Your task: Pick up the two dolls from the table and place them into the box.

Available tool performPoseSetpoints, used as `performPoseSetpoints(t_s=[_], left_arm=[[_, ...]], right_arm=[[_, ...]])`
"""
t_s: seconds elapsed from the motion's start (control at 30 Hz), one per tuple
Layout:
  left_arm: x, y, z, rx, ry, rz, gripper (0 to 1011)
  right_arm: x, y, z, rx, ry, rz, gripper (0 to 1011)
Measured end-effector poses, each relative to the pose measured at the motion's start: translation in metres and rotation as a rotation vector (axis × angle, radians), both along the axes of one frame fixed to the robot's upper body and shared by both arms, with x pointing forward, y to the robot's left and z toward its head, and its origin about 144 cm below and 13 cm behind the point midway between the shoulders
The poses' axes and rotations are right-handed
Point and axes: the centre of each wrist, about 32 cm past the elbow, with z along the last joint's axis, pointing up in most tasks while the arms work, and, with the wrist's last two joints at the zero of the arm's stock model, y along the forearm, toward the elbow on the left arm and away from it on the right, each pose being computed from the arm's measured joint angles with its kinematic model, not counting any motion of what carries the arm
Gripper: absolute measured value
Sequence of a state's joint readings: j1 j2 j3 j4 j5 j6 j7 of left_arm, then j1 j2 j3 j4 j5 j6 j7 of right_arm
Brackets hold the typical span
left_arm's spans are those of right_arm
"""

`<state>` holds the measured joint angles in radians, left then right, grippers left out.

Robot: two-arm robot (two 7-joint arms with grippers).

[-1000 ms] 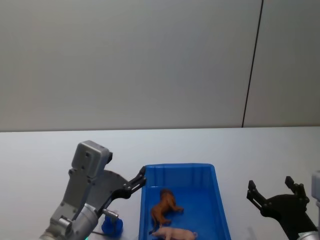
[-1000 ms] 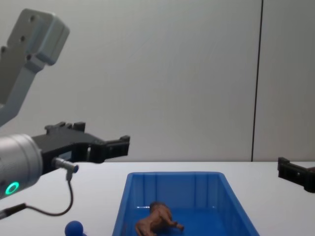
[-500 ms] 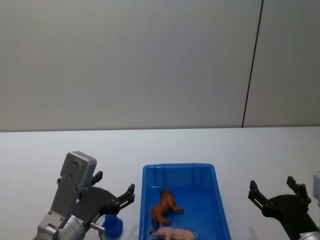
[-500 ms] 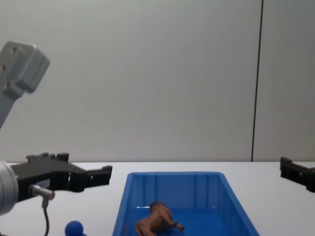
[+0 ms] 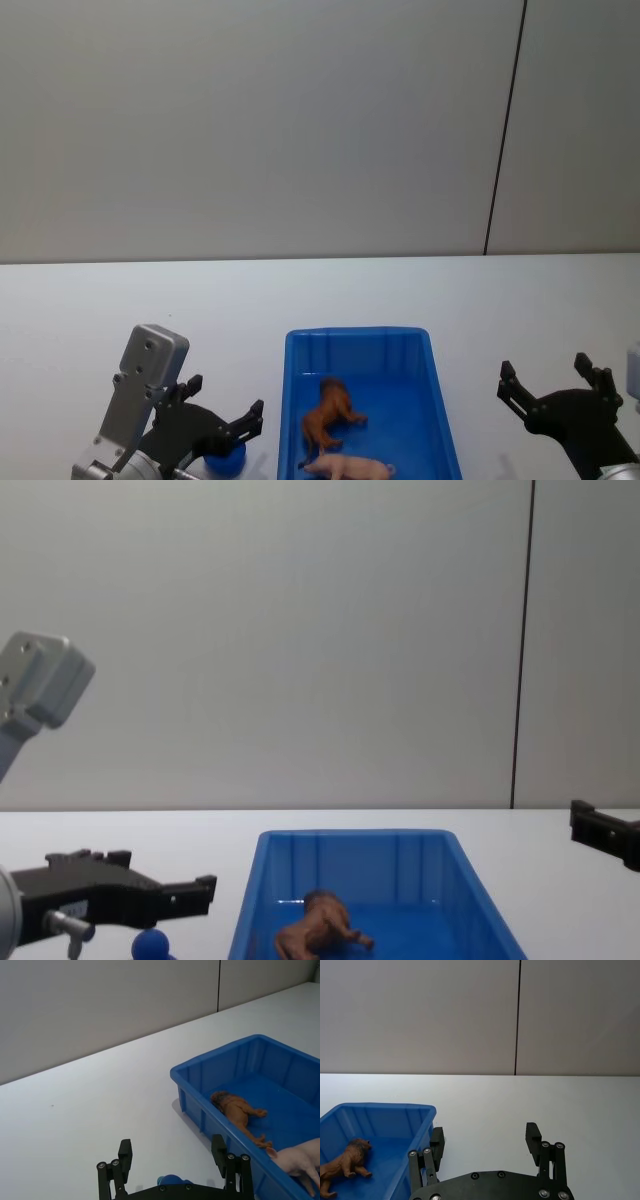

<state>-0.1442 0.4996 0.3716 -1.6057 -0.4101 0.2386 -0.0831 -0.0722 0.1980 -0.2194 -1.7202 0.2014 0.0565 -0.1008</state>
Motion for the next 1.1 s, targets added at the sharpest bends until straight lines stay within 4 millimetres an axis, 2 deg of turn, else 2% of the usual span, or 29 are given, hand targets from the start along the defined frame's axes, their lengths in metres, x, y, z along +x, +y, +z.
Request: performPoseSetpoints(t_s=[0.47,0.8,1.1], left_arm=[[0.004,0.004,-0.013,-0.003,0.068,-0.012,989],[0.006,0.007,-0.022,-0.01,0.111,-0.011,740],[0.005,0.009,-0.027,-0.017,0.121,-0.001,442]], right_arm=[[0.0,0.0,0.0,0.0,0.0,-0.001,1001],[0.0,0.0,0.0,0.0,0.0,0.0,1001],[0.0,0.0,0.0,0.0,0.0,0.0,1001]])
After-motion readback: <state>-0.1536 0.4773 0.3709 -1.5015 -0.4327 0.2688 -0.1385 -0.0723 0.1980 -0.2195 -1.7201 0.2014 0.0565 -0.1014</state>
